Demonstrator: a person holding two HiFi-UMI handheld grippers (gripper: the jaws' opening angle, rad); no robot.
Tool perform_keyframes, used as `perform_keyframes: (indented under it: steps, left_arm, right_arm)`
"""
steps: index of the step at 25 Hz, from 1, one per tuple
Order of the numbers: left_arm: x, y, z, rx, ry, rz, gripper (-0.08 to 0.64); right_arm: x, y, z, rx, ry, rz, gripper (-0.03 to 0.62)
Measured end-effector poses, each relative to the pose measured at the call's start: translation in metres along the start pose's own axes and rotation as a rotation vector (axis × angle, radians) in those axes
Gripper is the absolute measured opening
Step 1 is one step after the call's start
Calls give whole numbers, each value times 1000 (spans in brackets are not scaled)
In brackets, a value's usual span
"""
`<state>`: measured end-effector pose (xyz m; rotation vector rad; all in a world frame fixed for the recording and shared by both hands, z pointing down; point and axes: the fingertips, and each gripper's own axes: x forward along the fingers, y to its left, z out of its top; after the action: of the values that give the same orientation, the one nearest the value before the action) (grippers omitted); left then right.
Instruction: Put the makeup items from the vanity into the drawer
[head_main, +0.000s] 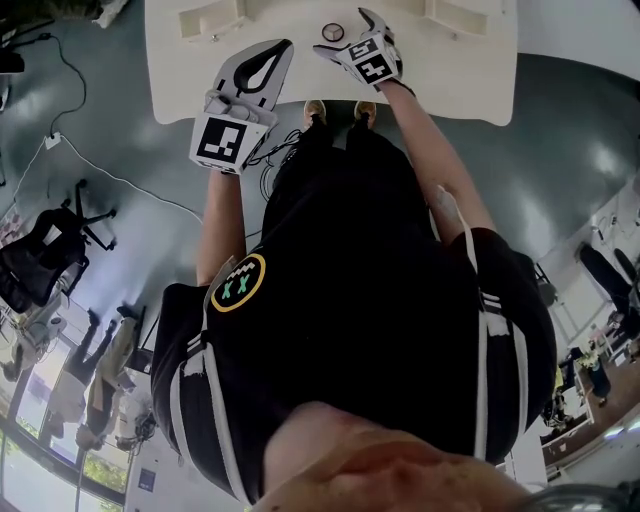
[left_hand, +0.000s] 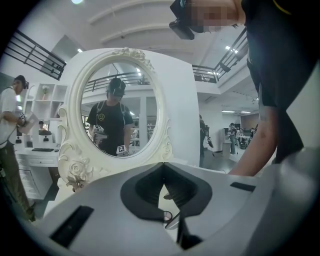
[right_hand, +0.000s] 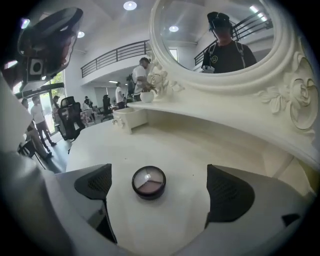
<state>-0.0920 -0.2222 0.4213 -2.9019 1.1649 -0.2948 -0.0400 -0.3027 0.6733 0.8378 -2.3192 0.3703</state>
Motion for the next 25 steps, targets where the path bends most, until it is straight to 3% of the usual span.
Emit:
perform_keyframes:
  steps: [5, 14, 20, 24, 25]
  left_arm:
    - [-3, 5, 1, 0, -3, 11, 18]
    - [-4, 7, -3, -14, 8, 30, 18]
    - [-1, 8, -5, -6, 12, 29, 18]
    - [0, 10, -1, -40, -1, 47, 18]
    - [0, 9, 0, -35, -3, 41, 18]
  right_arm:
    - [12, 3, -18, -38, 69, 0, 598]
    - [12, 4, -18, -69, 76, 15, 568]
    - [14, 20, -14, -161, 77, 114, 409]
    - [15, 40, -15, -246, 87, 193, 241]
    - [15, 43, -14, -257, 85, 197, 240]
